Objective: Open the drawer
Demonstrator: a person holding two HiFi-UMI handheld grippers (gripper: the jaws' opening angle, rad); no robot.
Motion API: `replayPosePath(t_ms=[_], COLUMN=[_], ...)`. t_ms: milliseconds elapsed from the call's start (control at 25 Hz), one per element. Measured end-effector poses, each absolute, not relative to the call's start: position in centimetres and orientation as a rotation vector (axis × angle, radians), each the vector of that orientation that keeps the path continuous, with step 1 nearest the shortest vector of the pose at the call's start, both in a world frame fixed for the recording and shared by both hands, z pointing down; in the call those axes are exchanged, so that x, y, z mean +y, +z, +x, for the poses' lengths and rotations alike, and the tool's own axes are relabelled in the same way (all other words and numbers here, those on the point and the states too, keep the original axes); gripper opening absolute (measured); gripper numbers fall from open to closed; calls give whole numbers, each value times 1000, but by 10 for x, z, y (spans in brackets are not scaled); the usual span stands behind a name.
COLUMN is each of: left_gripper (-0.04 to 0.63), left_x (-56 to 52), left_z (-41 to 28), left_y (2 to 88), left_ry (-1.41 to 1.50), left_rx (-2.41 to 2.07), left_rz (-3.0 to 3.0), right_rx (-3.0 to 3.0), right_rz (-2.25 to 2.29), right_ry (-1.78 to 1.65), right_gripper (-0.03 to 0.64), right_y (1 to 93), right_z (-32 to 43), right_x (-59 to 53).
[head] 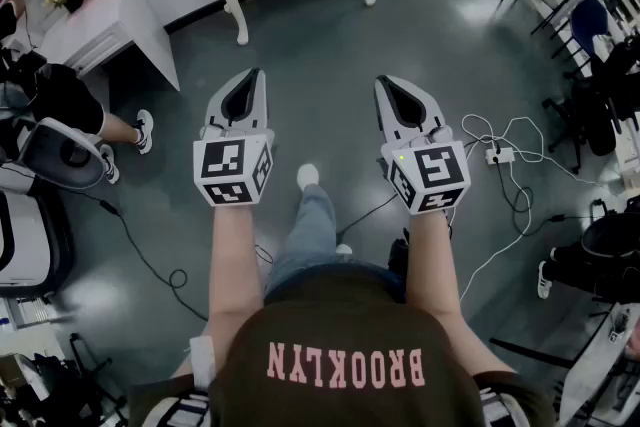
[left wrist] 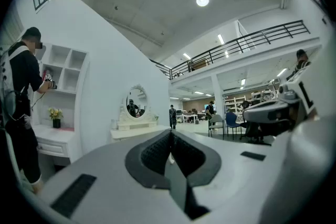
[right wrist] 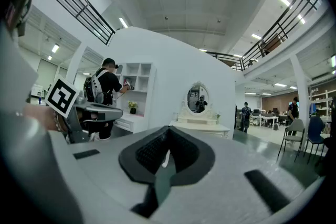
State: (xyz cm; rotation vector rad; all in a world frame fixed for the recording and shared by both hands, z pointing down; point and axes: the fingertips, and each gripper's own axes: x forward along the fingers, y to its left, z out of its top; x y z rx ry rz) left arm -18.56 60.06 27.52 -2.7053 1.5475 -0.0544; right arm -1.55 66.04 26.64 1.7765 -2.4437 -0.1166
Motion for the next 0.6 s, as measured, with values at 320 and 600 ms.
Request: replayPosePath(t_ms=[320, 600], left_gripper=[6, 6], left_x=[534, 450], left_z=[-182, -161], left_y=[288, 304], left_ry=[-63, -88], left_rx=[1583, 1607], left_rz=[-2723, -2750], right_rx=[-2432, -2445], right_rz=[1773, 1749], right_ry=[-77, -25], right_gripper=[-3, -3], right_y=[280, 294], right_z=[-6, 12], right_x=[598, 512])
